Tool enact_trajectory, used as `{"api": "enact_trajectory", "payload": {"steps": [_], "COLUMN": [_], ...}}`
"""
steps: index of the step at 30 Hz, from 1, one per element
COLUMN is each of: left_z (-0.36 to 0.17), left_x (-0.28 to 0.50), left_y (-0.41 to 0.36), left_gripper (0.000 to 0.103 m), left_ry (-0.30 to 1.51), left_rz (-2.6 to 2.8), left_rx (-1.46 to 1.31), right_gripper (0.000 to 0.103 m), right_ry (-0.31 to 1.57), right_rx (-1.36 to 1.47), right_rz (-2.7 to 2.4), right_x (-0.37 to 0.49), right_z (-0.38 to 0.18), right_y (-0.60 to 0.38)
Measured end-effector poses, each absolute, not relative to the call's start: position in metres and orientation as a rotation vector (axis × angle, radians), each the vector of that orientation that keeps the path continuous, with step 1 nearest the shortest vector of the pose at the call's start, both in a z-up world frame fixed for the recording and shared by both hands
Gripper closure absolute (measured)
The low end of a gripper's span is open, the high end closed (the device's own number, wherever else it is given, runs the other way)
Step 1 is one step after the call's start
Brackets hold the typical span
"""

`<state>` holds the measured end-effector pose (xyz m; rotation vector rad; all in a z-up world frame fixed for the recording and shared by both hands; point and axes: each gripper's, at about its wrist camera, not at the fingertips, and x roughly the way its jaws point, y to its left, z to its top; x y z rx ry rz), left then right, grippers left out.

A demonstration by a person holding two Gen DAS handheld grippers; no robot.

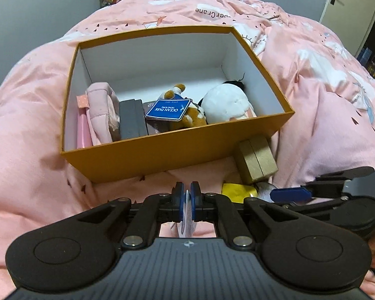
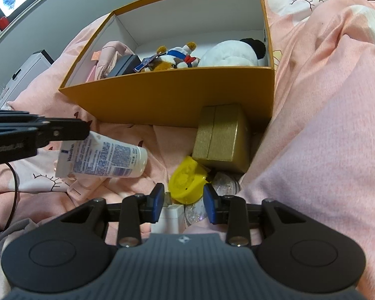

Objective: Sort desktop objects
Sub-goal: 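Grasp the white lotion tube with the left tool and lift it, then grasp the gold box with the right tool while the left tool holds the lotion tube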

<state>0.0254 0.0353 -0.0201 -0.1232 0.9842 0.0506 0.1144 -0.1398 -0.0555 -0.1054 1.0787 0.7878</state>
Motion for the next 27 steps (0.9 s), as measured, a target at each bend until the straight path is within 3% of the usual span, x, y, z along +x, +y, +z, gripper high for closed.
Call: {"api": "enact_trajectory", "payload": {"steps": [11, 15, 21, 27], "left_z": [-0.036, -0.037, -0.044, -0.040], "left_x": [0.026, 0.024, 0.024, 0.022], "left_y": [0.032, 0.026, 0.018, 0.020], "left_gripper": [0.096, 0.095, 0.085, 0.082], "left_ry": [0.939, 0.942, 1.046, 1.049], "left_rz": [0.089, 0.087, 0.079, 0.075], "left_rx": [-0.075, -0.042, 0.015, -0.010], "right_gripper": [0.066, 0.058, 0.049, 0.047], "right_ry": [0.956, 0.916, 0.944, 0.978], "right_rx": [-0.122, -0.222, -0.285, -0.310], "right_rz": [0.774, 0.683, 0.629, 0.605], "right_x": [0.111, 0.118, 0.134, 0.143], "right_z": [-0.028, -0.024, -0.038, -0.053], "right_y": [-0.136, -0.124, -0.103, -0.093]}}
